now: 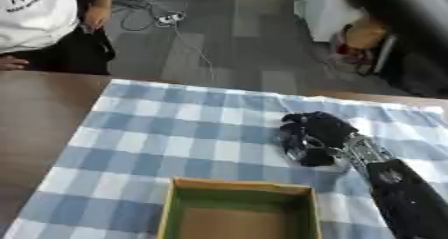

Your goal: Pick up objects on the table and place them in the box.

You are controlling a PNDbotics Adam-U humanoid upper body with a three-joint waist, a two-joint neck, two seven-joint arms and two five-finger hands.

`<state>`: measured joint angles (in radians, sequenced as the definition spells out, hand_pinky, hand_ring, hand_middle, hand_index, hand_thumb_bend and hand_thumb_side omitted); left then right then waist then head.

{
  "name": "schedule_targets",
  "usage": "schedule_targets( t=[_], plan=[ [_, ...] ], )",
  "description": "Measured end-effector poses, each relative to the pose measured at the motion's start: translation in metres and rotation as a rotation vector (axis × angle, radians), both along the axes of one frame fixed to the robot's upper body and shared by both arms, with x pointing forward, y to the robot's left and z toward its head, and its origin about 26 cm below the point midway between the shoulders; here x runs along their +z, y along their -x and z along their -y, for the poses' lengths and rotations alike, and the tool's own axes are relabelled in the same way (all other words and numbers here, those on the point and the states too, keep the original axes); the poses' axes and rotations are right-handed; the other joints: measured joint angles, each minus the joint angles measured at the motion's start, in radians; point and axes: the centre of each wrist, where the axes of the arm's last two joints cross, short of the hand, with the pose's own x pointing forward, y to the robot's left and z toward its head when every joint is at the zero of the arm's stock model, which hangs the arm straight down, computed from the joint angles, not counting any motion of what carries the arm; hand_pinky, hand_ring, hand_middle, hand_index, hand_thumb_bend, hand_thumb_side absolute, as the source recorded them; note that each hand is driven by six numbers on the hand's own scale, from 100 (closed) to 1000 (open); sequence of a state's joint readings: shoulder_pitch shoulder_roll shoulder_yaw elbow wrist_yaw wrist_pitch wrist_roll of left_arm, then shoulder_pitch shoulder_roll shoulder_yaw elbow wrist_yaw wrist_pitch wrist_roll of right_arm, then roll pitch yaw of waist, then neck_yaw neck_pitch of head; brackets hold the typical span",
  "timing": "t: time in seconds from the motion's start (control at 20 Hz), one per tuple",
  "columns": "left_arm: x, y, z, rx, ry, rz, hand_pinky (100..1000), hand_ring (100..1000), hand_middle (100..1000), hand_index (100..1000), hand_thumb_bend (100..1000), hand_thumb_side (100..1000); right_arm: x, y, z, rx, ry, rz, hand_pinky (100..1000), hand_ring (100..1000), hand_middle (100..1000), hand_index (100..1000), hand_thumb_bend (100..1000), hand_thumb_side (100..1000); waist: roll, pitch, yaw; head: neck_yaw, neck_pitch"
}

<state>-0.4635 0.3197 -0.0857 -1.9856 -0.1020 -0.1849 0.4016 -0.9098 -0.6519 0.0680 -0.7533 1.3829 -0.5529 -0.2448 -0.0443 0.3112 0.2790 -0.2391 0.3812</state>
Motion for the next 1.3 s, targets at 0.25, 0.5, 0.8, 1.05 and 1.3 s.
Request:
schedule_targets(
  t=[0.25, 0.5, 0.8, 1.05, 1.3],
  plan=[
    [0.0003, 0.0, 0.0001, -0.001, -0.001, 0.001, 694, 746, 937, 1000, 283, 1000, -0.0036, 0.0014, 0.0005, 0.032, -0.04, 0.092, 100, 155, 307, 397, 100, 982, 0.002, 0.001, 0.0, 0.0, 0.0],
    [0.0003, 0.0, 0.0001, -0.001, -0.001, 0.001, 695, 745, 937, 1000, 283, 1000, -0.007, 0.0034, 0.0007, 0.058, -0.077, 0.239, 100, 100, 100, 217, 100, 943, 0.003, 0.007, 0.0, 0.0, 0.0],
    [0.0005, -0.0001, 0.0002, -0.002, -0.001, 0.002, 695, 741, 932, 1000, 283, 1000, -0.0099, 0.0047, 0.0015, 0.079, -0.109, 0.416, 100, 100, 100, 190, 100, 884, 0.005, 0.007, -0.001, 0.001, 0.0],
    [0.0005, -0.0001, 0.0002, -0.002, -0.001, 0.002, 696, 739, 929, 1000, 283, 1000, -0.0099, 0.0048, 0.0016, 0.081, -0.16, 0.504, 100, 100, 100, 188, 100, 865, 0.005, 0.007, -0.004, 0.001, 0.0],
    [0.0004, -0.0001, 0.0002, -0.002, -0.002, 0.001, 697, 738, 928, 1000, 283, 1000, -0.0074, 0.0045, -0.001, 0.086, -0.199, 0.53, 100, 100, 100, 198, 100, 920, 0.005, 0.007, -0.007, 0.001, 0.0]
  ],
)
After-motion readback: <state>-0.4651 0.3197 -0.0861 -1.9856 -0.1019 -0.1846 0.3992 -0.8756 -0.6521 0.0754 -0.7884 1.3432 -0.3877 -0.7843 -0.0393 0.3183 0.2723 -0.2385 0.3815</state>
